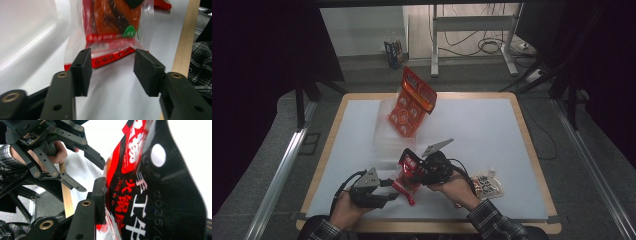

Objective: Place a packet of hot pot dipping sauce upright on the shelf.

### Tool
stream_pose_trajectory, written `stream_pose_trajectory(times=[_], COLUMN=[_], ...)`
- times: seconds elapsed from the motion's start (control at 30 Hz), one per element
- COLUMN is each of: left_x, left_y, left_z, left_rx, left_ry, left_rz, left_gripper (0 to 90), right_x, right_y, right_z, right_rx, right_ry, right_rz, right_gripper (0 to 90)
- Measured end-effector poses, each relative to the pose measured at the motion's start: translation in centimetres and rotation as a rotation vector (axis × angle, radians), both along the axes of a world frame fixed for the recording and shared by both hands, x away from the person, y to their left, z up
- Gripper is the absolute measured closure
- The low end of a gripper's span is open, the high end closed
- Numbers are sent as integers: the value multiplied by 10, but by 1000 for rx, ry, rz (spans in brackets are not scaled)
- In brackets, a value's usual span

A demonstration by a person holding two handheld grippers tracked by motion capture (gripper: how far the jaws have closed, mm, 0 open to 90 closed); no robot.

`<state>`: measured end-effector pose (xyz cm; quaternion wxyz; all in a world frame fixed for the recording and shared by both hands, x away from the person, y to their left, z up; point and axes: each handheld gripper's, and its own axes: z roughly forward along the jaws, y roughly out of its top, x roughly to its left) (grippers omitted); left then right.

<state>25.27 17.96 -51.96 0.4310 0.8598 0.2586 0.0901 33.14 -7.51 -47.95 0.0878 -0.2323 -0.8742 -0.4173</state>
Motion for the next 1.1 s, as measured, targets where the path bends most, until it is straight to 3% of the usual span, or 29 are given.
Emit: stream_pose_trajectory(times=[0.3, 0.53, 0.9, 1.1], left_x=[-3, -6, -7, -9], left_y=[-1, -1, -2, -1], left_z=[1, 2, -1, -1], left_rx=[3, 13, 75, 77], left_ry=[-32, -60, -89, -97], left_rz=[22, 56, 115, 131], left_gripper=[195, 67, 8, 0], right_x=[6, 9, 13, 17], right_y=[-18, -28, -43, -55], right_z=[18, 26, 35, 39], right_rx=[19, 15, 11, 15], right_ry=[-46, -65, -103, -116], right_rz=[-30, -43, -81, -115], right_gripper=[695, 696, 696, 696])
